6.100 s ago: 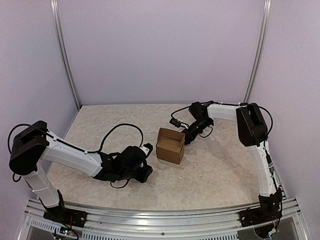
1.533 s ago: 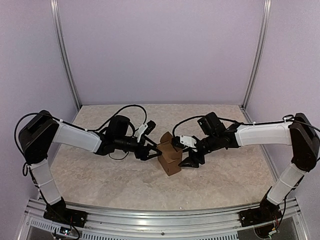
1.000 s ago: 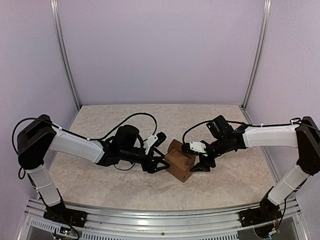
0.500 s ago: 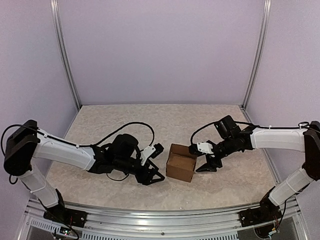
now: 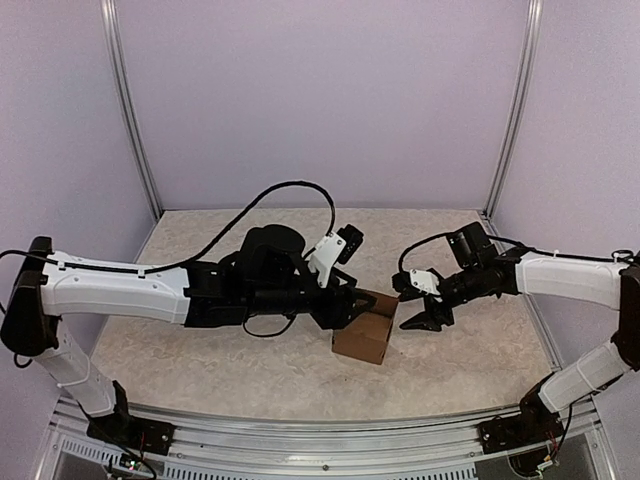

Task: Fold the paper box

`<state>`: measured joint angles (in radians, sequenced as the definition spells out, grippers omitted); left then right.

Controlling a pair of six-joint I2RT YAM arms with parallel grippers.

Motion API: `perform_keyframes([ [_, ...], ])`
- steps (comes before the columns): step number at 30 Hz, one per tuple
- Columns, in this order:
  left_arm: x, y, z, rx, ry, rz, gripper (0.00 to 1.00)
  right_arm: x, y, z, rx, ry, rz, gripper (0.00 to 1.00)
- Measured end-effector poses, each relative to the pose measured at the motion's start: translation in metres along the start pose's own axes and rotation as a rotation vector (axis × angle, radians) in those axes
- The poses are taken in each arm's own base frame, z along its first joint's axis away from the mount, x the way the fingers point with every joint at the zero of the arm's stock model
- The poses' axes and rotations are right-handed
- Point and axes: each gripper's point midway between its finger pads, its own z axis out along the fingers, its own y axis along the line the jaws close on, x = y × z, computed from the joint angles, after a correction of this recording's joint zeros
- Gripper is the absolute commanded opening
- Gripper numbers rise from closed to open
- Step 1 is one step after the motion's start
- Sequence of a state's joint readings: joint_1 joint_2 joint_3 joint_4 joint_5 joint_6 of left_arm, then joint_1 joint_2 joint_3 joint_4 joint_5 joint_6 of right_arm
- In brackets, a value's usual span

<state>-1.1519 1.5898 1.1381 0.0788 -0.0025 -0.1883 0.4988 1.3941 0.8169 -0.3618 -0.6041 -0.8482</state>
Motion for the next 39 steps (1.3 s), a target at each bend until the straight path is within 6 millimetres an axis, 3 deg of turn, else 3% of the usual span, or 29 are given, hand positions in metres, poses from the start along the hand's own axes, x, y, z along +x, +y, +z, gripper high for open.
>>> perform_keyframes([
  [3, 0.011, 0.008, 0.013, -0.038, 0.026, -0.017, 0.58, -0.003, -0.003, -0.007, 0.009, -0.026, 0.01, 0.57],
  [5, 0.029, 0.012, 0.024, -0.055, 0.073, -0.024, 0.57, -0.007, -0.002, -0.008, -0.003, -0.049, 0.021, 0.55],
  [11, 0.061, 0.013, 0.038, -0.068, 0.168, -0.019, 0.56, -0.02, 0.002, -0.01, -0.04, -0.108, 0.053, 0.49],
  [20, 0.051, 0.009, 0.042, -0.059, 0.16, -0.013, 0.56, -0.03, -0.01, -0.01, -0.016, -0.137, 0.079, 0.4],
  [39, 0.069, 0.011, 0.048, -0.06, 0.217, 0.004, 0.55, -0.022, -0.019, -0.002, 0.009, -0.11, 0.121, 0.36],
])
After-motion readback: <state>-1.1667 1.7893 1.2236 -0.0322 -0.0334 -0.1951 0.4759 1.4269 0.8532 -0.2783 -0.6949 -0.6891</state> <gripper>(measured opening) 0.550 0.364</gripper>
